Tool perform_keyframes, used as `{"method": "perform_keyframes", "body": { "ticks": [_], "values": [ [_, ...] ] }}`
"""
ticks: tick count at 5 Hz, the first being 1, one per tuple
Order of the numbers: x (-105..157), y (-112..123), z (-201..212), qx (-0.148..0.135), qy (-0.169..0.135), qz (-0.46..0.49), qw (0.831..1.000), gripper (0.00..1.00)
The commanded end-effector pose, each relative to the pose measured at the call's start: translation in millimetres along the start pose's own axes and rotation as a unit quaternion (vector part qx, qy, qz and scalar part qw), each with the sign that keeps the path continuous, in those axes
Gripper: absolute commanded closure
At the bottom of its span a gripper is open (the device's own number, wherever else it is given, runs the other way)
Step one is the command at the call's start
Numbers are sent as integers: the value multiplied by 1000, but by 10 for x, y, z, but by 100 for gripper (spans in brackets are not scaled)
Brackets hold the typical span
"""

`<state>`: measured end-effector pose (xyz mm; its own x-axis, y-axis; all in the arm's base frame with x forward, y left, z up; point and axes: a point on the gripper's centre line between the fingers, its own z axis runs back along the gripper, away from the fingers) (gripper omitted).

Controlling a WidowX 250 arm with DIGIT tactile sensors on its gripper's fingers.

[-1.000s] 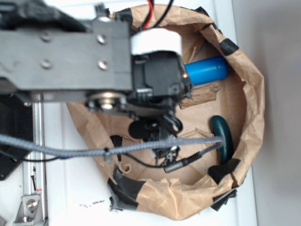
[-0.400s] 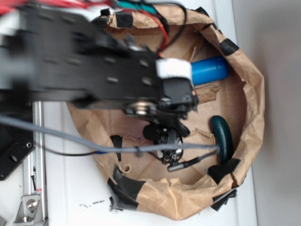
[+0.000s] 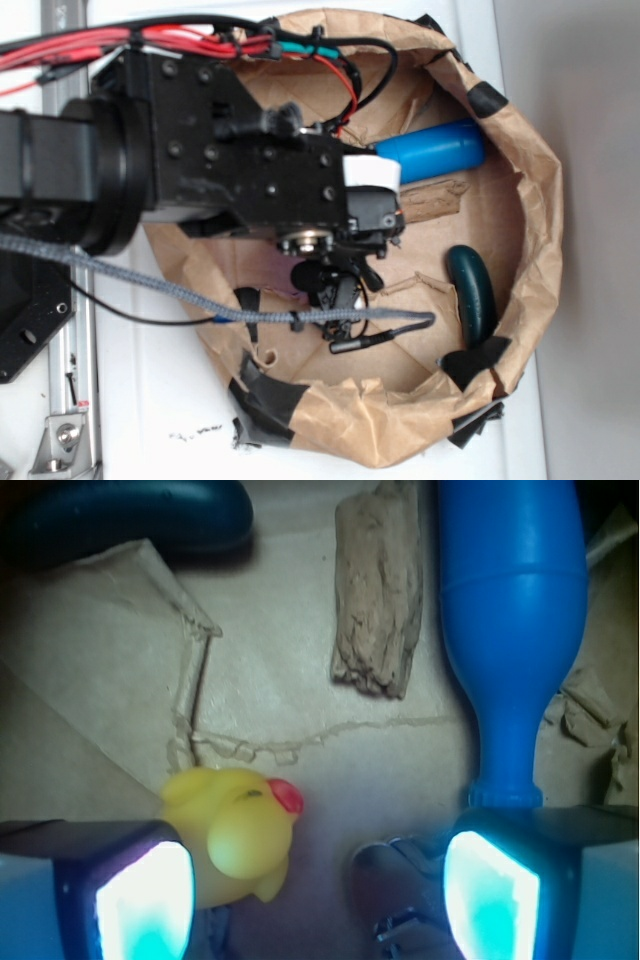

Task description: Grab the yellow duck.

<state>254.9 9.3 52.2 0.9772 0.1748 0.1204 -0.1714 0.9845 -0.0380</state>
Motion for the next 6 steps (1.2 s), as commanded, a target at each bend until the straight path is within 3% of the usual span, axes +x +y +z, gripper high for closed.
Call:
{"method": "perform_keyframes", "body": {
  "ticks": [1, 3, 4, 6],
  "values": [
    [33, 183, 445, -9, -53, 19, 998, 0],
    [7, 135, 58, 23, -14, -4, 1000, 0],
    [-35, -14, -163, 19, 3, -27, 999, 0],
    [-370, -483, -225, -21, 29, -77, 996, 0]
  ]
}}
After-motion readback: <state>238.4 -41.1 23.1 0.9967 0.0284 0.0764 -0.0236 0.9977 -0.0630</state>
